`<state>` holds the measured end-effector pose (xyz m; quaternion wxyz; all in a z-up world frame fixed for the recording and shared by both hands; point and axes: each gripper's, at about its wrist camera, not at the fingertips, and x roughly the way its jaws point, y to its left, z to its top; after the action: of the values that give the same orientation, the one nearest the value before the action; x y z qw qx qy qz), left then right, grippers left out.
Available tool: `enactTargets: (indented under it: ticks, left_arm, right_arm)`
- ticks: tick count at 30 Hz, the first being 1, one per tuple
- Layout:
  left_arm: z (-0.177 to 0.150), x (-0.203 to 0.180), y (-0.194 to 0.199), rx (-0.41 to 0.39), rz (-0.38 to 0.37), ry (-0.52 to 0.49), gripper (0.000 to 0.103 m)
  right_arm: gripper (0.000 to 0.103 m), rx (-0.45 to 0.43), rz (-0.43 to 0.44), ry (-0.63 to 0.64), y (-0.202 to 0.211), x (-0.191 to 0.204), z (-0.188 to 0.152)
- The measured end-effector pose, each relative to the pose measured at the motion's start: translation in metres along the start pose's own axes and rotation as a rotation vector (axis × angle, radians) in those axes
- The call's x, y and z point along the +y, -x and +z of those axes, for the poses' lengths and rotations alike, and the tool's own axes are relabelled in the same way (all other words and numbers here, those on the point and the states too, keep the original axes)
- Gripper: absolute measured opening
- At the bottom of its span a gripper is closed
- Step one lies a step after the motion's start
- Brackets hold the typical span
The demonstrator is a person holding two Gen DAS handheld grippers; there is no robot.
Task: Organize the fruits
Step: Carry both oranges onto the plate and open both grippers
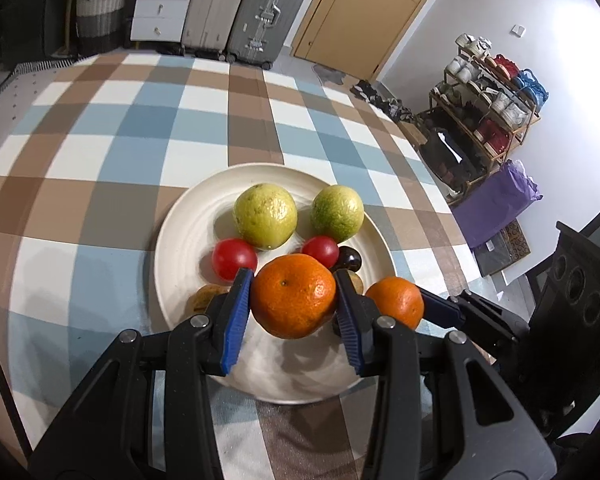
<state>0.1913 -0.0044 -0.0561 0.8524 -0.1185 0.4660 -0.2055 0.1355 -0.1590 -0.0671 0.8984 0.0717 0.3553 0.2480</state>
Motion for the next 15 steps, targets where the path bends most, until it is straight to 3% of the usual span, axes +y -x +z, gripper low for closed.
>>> enactTargets:
  ticks: [15]
  left_arm:
    - [0.018,0.002,-0.037,0.058,-0.054,0.009,0.038]
  right_arm:
    - [0.042,0.044,-0.009,0.019,-0.025,-0.001,-0.001]
